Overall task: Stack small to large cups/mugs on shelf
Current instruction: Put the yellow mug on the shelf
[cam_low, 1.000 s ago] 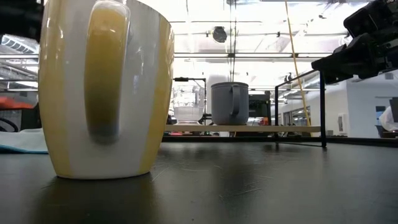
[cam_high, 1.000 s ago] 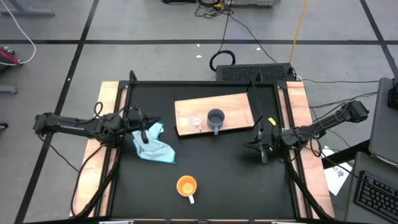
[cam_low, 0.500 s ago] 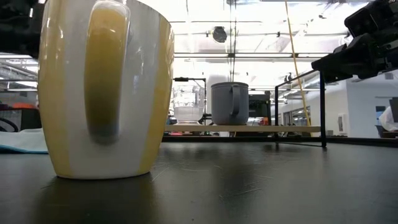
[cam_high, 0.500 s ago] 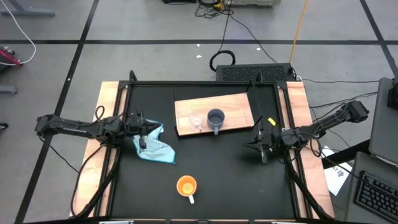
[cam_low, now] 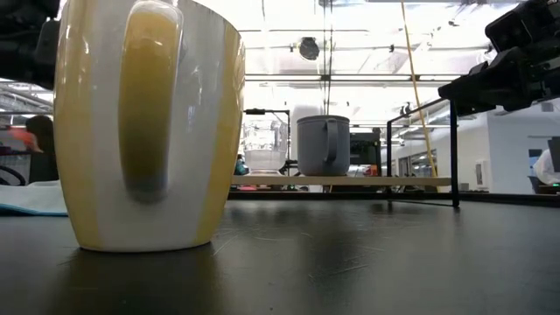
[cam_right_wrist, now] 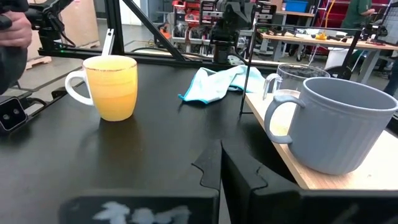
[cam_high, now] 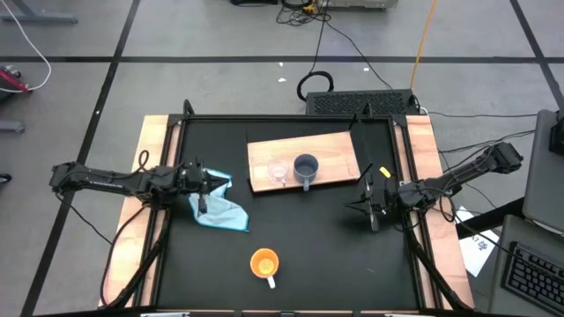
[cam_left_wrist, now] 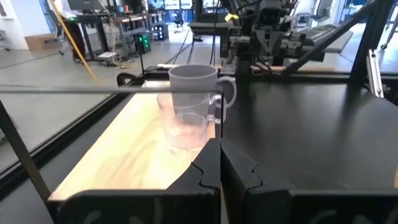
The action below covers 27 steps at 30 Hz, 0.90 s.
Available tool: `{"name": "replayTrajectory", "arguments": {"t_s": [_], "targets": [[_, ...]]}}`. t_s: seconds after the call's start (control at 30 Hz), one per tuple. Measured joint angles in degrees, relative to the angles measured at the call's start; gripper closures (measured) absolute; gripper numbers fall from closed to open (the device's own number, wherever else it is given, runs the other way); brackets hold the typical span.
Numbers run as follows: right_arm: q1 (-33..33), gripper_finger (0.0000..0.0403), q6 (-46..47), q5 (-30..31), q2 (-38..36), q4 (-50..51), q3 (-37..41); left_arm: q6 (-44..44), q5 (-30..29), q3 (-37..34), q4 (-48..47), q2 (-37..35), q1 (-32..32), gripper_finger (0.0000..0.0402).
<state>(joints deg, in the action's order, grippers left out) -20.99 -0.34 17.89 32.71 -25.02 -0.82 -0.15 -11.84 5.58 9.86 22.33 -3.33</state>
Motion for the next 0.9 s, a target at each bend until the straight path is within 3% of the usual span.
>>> {"name": "replayTrajectory", "arguments": {"t_s": [0.6,0.9], "targets": [[0.0,0.0403,0.1,0.0,0.0,0.0,0.0,-5.1,1.4,0.0,-1.1,0.1,0.0,0.0386],[0.0,0.0403,0.1,0.0,0.0,0.0,0.0,-3.0,1.3,0.0,-1.1,0.1,0.0,0.0399]]}}
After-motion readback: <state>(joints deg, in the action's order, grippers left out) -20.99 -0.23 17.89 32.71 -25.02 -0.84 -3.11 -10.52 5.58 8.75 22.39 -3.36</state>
